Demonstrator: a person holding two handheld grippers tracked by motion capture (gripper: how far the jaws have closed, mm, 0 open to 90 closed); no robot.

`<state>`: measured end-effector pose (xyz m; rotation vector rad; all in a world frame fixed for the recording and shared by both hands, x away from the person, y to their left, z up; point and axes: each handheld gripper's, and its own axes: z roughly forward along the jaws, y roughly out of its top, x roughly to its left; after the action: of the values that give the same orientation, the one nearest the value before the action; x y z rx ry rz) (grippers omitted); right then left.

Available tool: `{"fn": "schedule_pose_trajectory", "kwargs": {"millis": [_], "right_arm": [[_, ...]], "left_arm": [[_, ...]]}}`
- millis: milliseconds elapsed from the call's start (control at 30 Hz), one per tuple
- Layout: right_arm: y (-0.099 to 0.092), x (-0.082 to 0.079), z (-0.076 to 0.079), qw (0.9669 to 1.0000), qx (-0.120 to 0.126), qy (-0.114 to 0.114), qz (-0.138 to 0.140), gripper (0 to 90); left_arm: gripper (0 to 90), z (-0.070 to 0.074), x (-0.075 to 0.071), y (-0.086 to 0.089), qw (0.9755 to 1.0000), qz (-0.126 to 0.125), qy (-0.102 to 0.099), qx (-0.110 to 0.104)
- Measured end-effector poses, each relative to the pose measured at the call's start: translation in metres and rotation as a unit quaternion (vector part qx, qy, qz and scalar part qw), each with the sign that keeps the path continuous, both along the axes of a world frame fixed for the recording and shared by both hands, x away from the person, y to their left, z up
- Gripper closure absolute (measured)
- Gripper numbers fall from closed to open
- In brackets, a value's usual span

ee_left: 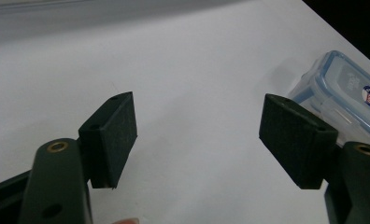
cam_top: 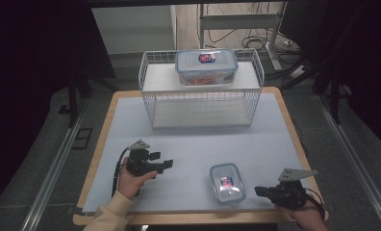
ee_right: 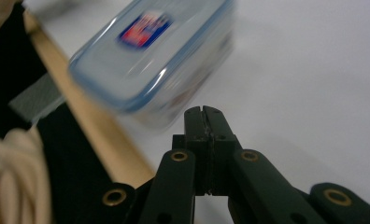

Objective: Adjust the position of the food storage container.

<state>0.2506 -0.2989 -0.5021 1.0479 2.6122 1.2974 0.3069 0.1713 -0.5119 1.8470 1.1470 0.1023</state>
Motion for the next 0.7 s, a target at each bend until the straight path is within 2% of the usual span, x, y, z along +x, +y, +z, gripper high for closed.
{"fn": "schedule_pose_trajectory", "kwargs": {"millis": [200, 400, 700], "right_arm": [[0.023, -0.022, -0.01, 0.9978, -0.019, 0.018, 0.061, 89.2], [0.05, -0.022, -0.014, 0.9951, -0.024, 0.01, 0.095, 89.2], [0.057, -0.016, -0.016, 0.9957, -0.027, 0.008, 0.089, 89.3]], "left_arm": [[27.4, -0.002, 0.001, 0.0, 0.9999, 0.002, 0.008, -0.006], [27.4, -0.001, 0.001, 0.001, 0.9999, 0.005, 0.006, -0.01], [27.4, -0.001, 0.001, 0.002, 0.9999, 0.005, 0.007, -0.009]]}}
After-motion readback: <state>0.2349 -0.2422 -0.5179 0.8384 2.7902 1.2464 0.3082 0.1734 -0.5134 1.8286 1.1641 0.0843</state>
